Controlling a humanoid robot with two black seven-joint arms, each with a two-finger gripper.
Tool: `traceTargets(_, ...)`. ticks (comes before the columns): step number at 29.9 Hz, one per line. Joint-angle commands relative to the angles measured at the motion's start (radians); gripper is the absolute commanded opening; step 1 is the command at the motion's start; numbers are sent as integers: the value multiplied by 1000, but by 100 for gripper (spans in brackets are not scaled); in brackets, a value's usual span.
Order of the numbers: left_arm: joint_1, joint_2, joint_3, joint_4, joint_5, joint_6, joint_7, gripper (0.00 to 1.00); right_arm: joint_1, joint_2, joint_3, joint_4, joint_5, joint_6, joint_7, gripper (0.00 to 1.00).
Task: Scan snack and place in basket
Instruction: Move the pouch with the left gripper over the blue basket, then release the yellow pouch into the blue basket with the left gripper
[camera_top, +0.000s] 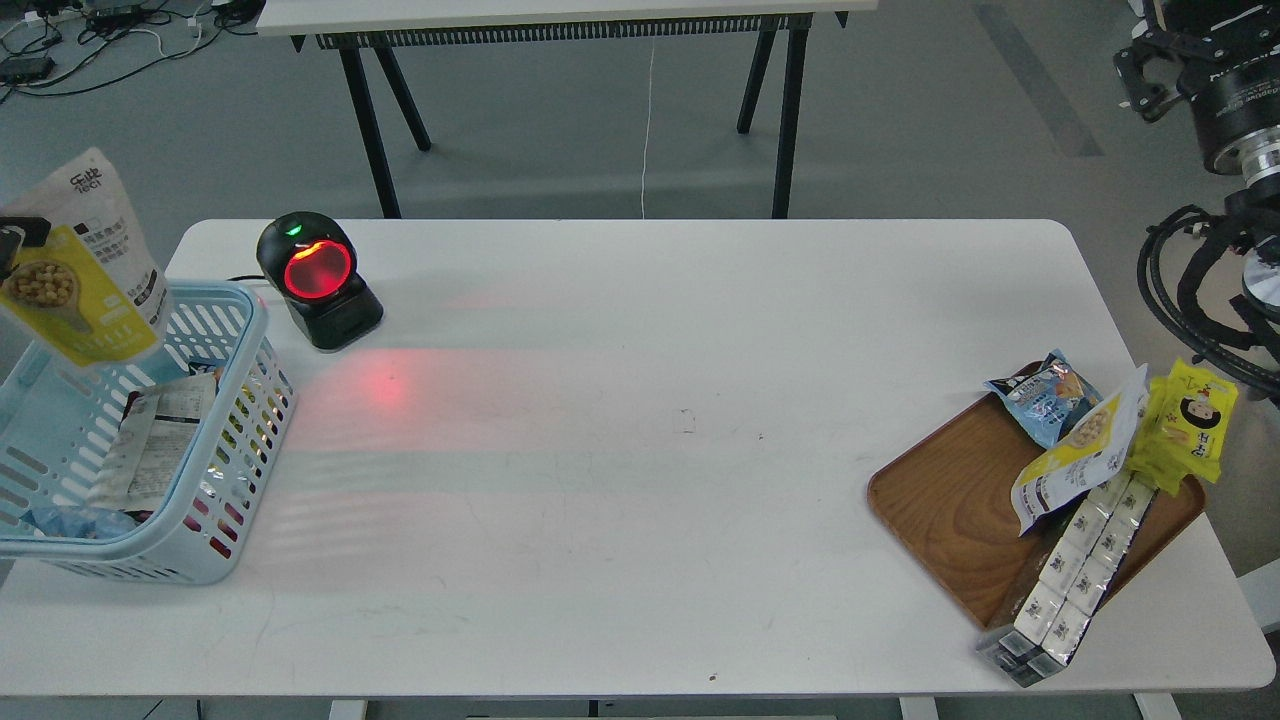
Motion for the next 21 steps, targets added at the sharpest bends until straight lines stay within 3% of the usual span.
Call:
traceTargets(1,0,-4,0,0,0,0,0,1,0,5,2,0,-1,1,0,99)
traceTargets(13,1,-18,4,-7,-2,0,0,13,0,2,0,0,-1,1,0,99)
traceTargets(16,1,-21,2,0,-18,0,0,33,0,0,0,0,1,1,0,99)
traceTargets(21,-12,-53,-16,62,-357,0,0,86,0,0,0,0,1,0,0,99)
